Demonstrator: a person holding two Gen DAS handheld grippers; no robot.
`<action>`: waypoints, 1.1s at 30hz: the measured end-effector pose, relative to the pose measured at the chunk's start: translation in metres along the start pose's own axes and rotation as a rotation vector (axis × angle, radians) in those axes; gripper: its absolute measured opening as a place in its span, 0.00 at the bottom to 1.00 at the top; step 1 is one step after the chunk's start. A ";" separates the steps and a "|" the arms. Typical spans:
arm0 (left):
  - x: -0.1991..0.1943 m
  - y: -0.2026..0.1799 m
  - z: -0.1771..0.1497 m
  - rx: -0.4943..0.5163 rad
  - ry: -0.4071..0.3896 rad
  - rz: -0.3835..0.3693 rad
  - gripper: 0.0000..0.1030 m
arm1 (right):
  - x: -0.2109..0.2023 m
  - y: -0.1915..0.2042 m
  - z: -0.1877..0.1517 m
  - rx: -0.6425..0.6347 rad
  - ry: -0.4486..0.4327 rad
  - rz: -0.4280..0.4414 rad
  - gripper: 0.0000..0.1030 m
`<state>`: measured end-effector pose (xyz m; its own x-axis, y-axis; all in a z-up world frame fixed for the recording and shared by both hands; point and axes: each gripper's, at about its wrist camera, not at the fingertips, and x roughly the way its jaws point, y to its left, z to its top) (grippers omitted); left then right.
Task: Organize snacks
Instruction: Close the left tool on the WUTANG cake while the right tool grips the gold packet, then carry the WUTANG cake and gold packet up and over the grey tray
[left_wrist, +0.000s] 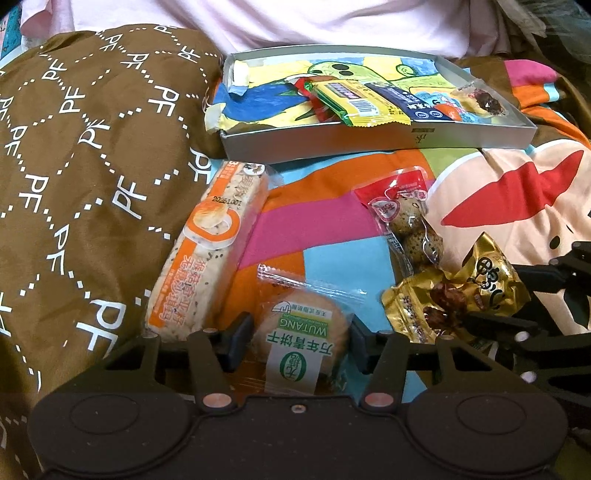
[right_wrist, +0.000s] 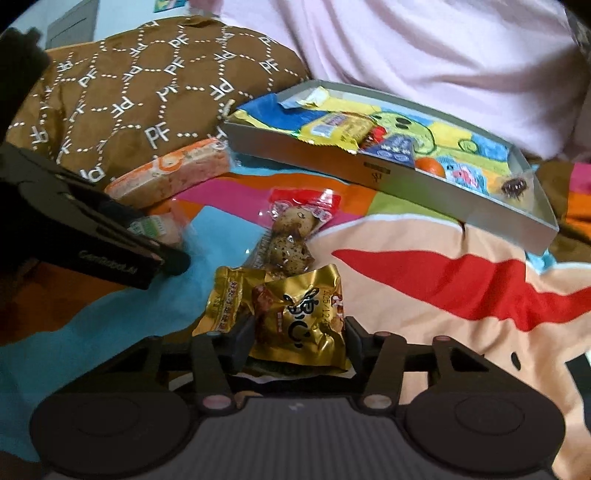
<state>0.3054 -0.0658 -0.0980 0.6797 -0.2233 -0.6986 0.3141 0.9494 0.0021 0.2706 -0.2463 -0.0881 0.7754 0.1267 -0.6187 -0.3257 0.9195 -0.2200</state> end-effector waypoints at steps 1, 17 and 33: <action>0.000 0.000 0.000 -0.001 -0.001 0.000 0.54 | -0.003 -0.002 0.000 0.010 -0.002 0.011 0.41; -0.008 -0.009 -0.002 -0.008 -0.007 -0.002 0.49 | -0.018 -0.004 0.003 0.060 -0.008 0.141 0.21; -0.028 -0.004 0.005 -0.098 -0.057 0.080 0.49 | -0.019 0.041 -0.005 -0.228 -0.187 0.020 0.10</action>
<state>0.2886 -0.0641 -0.0752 0.7376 -0.1558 -0.6571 0.1932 0.9810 -0.0157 0.2397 -0.2128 -0.0886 0.8469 0.2295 -0.4796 -0.4387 0.8113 -0.3864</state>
